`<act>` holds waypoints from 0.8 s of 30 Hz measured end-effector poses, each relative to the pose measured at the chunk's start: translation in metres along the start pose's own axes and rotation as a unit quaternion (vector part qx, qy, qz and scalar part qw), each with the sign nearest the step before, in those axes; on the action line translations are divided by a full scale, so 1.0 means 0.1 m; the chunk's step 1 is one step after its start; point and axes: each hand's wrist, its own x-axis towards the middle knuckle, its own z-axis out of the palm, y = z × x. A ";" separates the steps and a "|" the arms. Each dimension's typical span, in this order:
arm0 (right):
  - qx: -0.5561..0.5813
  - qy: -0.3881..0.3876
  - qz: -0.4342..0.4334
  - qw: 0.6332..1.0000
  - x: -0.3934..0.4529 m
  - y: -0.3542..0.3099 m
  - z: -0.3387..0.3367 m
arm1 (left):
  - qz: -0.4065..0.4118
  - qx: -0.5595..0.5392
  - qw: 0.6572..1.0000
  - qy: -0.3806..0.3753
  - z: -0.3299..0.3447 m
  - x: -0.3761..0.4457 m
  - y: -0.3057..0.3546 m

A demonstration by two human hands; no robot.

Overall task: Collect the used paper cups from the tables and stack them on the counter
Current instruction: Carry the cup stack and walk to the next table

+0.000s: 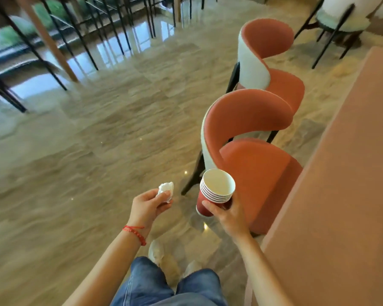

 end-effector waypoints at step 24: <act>-0.041 -0.363 -0.006 0.931 0.93 -0.62 4.19 | 0.126 -0.217 0.931 0.266 -3.38 0.38 1.22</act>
